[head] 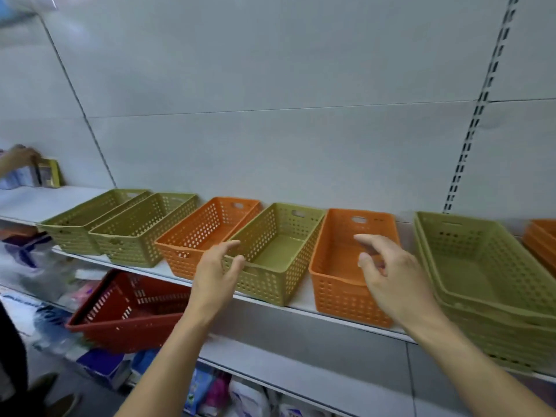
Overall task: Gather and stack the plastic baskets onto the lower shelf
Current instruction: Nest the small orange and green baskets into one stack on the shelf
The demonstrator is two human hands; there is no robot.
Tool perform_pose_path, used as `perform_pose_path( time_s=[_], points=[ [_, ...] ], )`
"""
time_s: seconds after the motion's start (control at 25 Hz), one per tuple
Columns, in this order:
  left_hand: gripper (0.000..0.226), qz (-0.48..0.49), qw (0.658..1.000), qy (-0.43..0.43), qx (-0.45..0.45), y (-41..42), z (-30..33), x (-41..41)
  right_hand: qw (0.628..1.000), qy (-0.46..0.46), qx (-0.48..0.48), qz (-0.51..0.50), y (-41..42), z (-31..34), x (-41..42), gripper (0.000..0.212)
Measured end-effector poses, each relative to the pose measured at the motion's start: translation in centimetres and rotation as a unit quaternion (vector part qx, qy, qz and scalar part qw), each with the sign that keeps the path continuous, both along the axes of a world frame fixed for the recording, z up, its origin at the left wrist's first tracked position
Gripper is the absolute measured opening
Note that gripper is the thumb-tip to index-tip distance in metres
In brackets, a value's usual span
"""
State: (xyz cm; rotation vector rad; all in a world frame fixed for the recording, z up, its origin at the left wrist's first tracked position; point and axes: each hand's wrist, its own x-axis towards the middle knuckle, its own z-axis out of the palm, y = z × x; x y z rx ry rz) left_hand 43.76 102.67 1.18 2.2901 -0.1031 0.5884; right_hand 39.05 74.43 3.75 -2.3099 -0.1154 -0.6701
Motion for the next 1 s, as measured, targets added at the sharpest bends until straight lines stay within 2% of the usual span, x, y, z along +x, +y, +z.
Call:
perform_pose_path(
  time_s=[0.08,0.24,0.36,0.44,0.56,0.76,0.84,0.92,1.0],
  points=[
    [0.032,0.007,1.000,0.011,-0.002,3.2,0.5,2.2,0.999,0.016,-0.014,-0.023,2.8,0.0,2.1,0.033],
    [0.034,0.010,0.999,0.040,0.033,7.1,0.6,6.0,0.986,0.115,-0.045,-0.108,3.7,-0.6,6.1,0.039],
    [0.039,-0.086,0.986,0.017,0.145,6.3,0.2,7.5,0.931,0.222,-0.157,-0.244,2.6,-2.5,7.1,0.054],
    [0.048,-0.133,0.965,0.067,0.215,4.9,-0.4,8.2,0.884,0.319,-0.155,-0.304,1.3,-2.6,6.8,0.065],
    [0.068,-0.155,0.933,0.185,0.265,3.7,-0.9,8.9,0.863,0.366,-0.153,-0.313,-0.2,-2.1,6.1,0.079],
    [0.091,-0.134,0.926,0.174,0.307,3.5,0.2,8.2,0.821,0.431,-0.215,-0.307,-0.6,-1.6,4.5,0.087],
    [0.093,-0.120,0.922,0.206,0.304,3.4,1.0,9.2,0.795,0.458,-0.240,-0.319,-0.3,-1.2,4.5,0.092],
    [0.089,-0.118,0.915,0.297,0.245,3.1,1.4,10.9,0.767,0.487,-0.252,-0.333,-0.1,-1.3,4.9,0.096],
    [0.078,-0.104,0.909,0.363,0.175,2.9,1.5,12.3,0.757,0.501,-0.236,-0.346,-0.5,-1.6,5.1,0.101]
  ],
)
